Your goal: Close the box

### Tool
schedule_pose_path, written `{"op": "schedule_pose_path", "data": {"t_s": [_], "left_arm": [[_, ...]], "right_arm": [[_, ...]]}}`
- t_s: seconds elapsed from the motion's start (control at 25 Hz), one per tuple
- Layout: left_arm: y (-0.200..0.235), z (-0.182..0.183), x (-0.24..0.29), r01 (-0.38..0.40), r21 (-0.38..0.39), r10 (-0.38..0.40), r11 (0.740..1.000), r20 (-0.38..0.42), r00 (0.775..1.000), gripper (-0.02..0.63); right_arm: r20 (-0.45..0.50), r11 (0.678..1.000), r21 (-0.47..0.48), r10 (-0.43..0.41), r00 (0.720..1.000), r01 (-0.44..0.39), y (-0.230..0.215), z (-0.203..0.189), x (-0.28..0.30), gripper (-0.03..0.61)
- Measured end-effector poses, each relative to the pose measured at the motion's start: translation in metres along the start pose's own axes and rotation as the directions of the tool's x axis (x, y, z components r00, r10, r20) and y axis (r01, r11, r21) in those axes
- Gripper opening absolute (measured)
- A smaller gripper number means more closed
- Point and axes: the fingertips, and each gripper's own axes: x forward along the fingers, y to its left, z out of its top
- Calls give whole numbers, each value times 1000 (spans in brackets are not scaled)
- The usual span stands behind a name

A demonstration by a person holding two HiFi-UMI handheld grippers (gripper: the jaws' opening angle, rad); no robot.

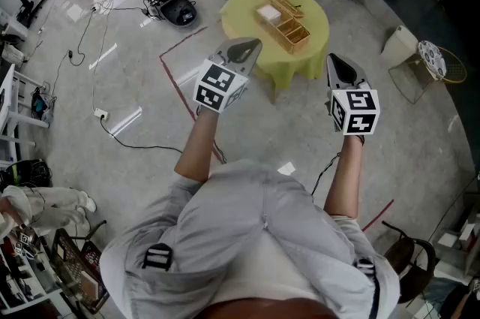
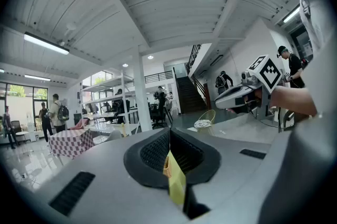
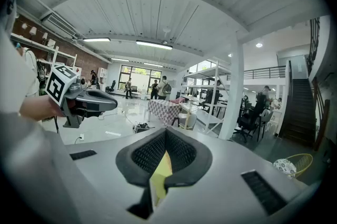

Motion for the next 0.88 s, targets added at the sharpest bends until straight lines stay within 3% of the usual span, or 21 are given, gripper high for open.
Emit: {"op": "schedule_pose_path", "data": {"t_s": [0.32, 0.88], "left_arm": [[-10, -6, 18, -15, -12, 14, 1000, -13, 1000, 29], [-22, -32, 47, -94, -71, 90, 993, -61, 994, 29]], "right_arm": [[24, 996, 48, 69, 997, -70, -8, -10, 0, 23], [-10, 995, 37, 91, 996, -91, -47, -43, 7, 23]]}}
